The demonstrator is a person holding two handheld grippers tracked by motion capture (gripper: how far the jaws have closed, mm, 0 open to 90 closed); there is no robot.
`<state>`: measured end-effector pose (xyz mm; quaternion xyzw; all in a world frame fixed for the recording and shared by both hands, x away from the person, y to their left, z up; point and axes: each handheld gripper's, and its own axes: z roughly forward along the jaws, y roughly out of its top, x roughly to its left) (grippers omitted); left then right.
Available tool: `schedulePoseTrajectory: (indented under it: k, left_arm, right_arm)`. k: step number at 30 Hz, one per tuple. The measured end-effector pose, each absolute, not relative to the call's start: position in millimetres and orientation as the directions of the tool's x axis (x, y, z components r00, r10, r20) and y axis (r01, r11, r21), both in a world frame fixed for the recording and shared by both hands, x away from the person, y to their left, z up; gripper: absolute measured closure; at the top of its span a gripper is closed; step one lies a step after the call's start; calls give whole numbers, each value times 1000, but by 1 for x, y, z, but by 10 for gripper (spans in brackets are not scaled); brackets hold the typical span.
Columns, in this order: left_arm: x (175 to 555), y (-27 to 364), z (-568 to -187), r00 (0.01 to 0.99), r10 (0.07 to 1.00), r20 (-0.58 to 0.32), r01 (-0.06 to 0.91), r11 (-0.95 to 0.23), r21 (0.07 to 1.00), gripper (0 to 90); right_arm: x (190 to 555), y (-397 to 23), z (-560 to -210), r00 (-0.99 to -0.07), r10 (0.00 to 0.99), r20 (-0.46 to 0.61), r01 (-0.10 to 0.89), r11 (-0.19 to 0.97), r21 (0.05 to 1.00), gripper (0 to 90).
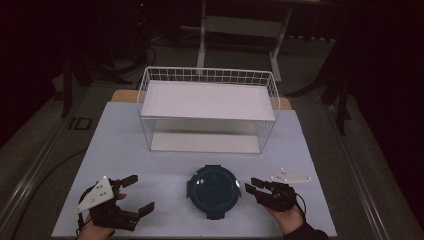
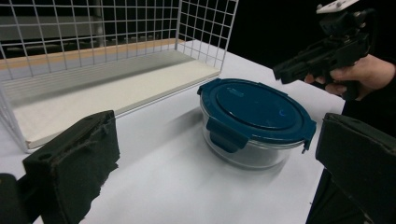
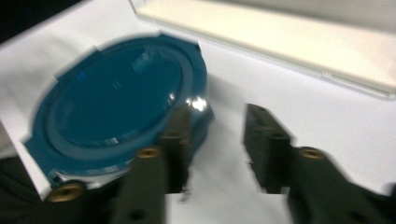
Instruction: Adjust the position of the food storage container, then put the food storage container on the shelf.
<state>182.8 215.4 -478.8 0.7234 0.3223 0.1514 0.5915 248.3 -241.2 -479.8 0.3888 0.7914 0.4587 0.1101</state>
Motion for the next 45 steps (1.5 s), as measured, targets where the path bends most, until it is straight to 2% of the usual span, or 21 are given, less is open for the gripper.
schedulePoseTrajectory:
  k: [1, 2, 3, 4, 8, 11, 14, 20, 22, 28, 38, 45]
  left_arm:
    - [183, 215, -478, 750, 640, -165, 289, -93, 953, 0]
    - [183, 215, -478, 750, 640, -165, 289, -93, 953, 0]
    - [184, 213, -477, 758, 628, -175, 288, -82, 954, 0]
    - [185, 212, -476, 759, 628, -173, 288, -85, 954, 0]
    - [189, 204, -471, 778, 598, -194, 301, -84, 950, 0]
    - [192, 199, -466, 781, 585, -218, 325, -82, 942, 0]
    - [195, 192, -461, 783, 587, -205, 333, -116, 936, 0]
    - [203, 182, -453, 786, 583, -206, 345, -136, 929, 0]
    - [207, 179, -452, 783, 580, -223, 360, -131, 924, 0]
    - [217, 170, -449, 779, 576, -250, 386, -125, 914, 0]
    - [231, 156, -449, 759, 582, -291, 460, -165, 872, 0]
    - [242, 147, -460, 729, 581, -362, 537, -156, 829, 0]
  right_arm:
    - [247, -242, -477, -672, 715, 193, 509, 257, 821, 532]
    - [247, -242, -477, -672, 715, 193, 509, 257, 821, 532]
    - [246, -241, -474, -673, 713, 196, 500, 244, 831, 466]
    - [245, -240, -471, -672, 715, 191, 486, 231, 843, 361]
    - [242, -238, -463, -689, 696, 202, 444, 186, 876, 129]
    - [240, -237, -458, -707, 681, 191, 422, 190, 887, 113]
    - [240, -238, -454, -702, 687, 188, 394, 155, 906, 113]
    - [235, -237, -444, -699, 706, 114, 323, 170, 931, 113]
    - [233, -236, -440, -701, 707, 95, 302, 173, 938, 144]
    - [232, -235, -433, -718, 693, 69, 275, 191, 942, 148]
    - [232, -231, -437, -746, 660, 87, 293, 208, 933, 166]
    - [237, -225, -445, -728, 673, 134, 364, 213, 907, 105]
